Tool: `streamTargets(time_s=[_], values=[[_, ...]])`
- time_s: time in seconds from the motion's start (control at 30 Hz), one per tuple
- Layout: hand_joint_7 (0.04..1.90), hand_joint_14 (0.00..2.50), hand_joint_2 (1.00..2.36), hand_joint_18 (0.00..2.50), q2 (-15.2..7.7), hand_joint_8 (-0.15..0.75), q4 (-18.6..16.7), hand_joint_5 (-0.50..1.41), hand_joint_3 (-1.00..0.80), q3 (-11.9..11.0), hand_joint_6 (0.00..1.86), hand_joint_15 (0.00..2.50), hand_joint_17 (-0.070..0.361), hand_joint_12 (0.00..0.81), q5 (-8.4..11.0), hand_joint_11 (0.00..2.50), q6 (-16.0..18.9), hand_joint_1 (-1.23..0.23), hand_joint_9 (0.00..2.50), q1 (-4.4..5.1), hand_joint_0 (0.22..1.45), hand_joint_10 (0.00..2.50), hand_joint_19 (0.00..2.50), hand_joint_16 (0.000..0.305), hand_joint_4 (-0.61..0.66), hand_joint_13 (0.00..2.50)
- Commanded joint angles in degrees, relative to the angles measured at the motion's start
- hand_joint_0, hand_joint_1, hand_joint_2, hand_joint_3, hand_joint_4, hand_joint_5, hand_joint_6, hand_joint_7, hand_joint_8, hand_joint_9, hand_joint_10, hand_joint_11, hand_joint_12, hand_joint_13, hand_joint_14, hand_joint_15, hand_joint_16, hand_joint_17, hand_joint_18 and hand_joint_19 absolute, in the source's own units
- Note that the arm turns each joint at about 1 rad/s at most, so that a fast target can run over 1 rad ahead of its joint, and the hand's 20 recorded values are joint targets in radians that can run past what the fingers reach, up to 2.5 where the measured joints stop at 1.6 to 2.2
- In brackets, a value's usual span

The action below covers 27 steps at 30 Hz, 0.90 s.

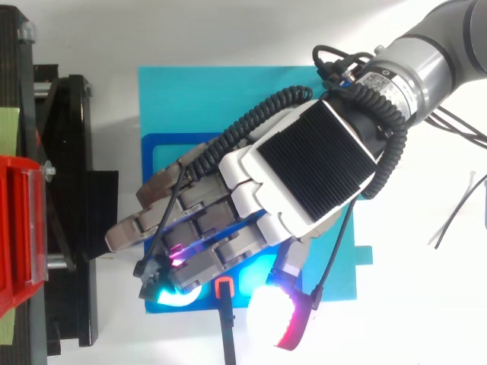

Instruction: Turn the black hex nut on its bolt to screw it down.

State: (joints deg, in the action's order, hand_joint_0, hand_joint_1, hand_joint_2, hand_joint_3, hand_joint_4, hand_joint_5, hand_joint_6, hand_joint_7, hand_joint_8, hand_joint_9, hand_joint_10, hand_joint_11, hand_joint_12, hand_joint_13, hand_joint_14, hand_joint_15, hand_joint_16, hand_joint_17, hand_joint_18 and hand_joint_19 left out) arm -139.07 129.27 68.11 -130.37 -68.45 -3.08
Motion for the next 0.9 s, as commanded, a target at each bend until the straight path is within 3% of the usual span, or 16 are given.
streamTargets(time_s=[0.0,0.37,0.87], values=[[1.23,0.00,1.00,0.45,-0.1,0.295,-0.3,-0.05,-0.50,-0.1,0.50,0.09,0.106,0.294,-0.15,0.33,0.1,-0.24,0.78,0.01,0.53,0.01,0.52,0.047,0.24,0.39],[1.14,0.00,1.00,0.46,0.0,0.295,-0.4,-0.05,-0.50,-0.2,0.57,0.09,0.105,0.292,-0.24,0.33,0.2,-0.25,0.78,0.01,0.53,0.01,0.52,0.047,0.23,0.39],[1.02,0.00,1.00,0.46,-0.1,0.298,0.5,-0.06,-0.50,-0.1,0.64,0.09,0.105,0.293,-1.64,0.34,0.2,-0.25,0.78,-0.87,0.53,0.01,0.52,0.047,0.23,0.40]])
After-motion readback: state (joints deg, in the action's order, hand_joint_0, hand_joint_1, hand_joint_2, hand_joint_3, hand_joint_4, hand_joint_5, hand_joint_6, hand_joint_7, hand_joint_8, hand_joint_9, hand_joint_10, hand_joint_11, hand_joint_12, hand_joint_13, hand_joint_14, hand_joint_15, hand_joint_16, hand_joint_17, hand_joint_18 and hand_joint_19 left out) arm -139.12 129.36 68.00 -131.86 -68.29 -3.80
